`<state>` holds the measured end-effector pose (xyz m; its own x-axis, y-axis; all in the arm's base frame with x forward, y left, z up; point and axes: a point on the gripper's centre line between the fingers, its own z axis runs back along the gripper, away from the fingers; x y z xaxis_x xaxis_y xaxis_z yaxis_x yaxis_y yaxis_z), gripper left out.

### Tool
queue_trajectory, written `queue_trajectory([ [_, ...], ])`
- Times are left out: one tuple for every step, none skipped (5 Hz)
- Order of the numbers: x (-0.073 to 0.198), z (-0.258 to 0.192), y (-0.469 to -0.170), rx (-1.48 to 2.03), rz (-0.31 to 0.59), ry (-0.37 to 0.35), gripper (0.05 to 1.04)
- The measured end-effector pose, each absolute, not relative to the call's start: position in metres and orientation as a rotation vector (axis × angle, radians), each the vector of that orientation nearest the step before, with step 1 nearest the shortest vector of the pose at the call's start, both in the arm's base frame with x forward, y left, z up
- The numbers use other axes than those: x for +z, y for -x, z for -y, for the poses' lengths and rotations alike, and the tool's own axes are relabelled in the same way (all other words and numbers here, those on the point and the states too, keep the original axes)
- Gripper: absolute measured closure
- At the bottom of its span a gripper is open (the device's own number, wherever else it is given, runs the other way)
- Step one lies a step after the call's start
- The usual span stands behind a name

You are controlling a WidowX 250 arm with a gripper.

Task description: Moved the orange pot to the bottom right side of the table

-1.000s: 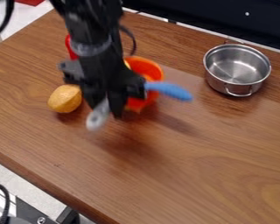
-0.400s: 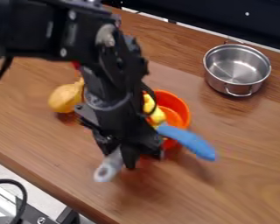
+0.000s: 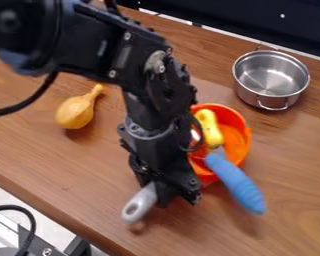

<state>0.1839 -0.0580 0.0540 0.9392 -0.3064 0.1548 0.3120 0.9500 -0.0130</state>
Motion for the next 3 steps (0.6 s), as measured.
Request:
queue_trajectory([
  [0.054,0.064,-0.181,-0.378,0.151,0.035,0.754],
  [0.06,0.064,-0.172,-0.406,0.128,0.047,0.754],
  [0.063,0.058,-0.169,-0.401,0.109,0.051,0.754],
])
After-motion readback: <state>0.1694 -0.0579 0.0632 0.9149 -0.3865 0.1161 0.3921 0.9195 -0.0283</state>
